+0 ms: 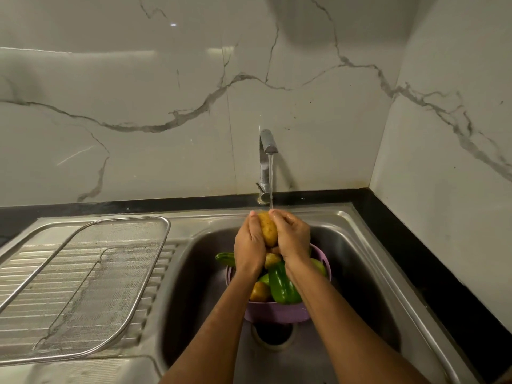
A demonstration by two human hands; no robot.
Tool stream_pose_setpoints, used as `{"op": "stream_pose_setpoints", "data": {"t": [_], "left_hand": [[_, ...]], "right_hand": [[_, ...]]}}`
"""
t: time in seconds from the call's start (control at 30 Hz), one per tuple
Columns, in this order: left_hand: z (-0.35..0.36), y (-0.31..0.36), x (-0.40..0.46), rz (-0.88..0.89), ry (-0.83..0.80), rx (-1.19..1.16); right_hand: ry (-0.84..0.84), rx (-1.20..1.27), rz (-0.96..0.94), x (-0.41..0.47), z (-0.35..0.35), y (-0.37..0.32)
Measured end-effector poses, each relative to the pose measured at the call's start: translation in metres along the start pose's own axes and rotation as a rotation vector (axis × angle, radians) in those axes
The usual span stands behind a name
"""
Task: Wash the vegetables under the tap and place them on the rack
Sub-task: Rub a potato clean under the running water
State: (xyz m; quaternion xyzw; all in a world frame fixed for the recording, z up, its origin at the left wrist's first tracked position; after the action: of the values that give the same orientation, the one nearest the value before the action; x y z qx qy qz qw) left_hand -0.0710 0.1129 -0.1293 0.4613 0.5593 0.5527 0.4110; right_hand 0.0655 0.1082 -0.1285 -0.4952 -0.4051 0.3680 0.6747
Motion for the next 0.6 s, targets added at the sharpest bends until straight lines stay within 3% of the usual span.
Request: {"op": "stream_pose_setpoints", "data": {"t": [0.13, 0.3, 0.37, 0.6], "left_hand": [[0.010, 0.003, -0.004, 0.011, -0.039, 0.027], [0.005, -0.005, 0.007, -0.083, -0.021, 0.006], [0.003, -0.005, 0.010, -0.137, -0.023, -0.025], [0.009, -0.013, -0.002, -0.173, -0.052, 0.029]], "right_hand": [[0.079, -0.037, 0.020, 0.006, -0.011, 0.004], [-0.282, 0.194, 0.228, 0.004, 0.008, 0.016], [-0.326, 0.251, 0.247, 0.003, 0.012, 0.016], [0.042, 0.069, 0.171, 0.005, -0.009, 0.028]]}}
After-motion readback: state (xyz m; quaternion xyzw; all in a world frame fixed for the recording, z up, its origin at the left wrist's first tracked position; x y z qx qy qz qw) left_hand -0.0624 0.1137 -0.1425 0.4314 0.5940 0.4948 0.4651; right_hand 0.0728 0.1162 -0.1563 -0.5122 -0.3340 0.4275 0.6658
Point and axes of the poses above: each hand's wrist, its own x-axis towards the middle knuckle, its own z-axis out of the palm, y = z × x, the point moved 9 cm from there along x, towards the middle knuckle, and after that the axes turned 9 degrees about -z, right-handed, at the moved point
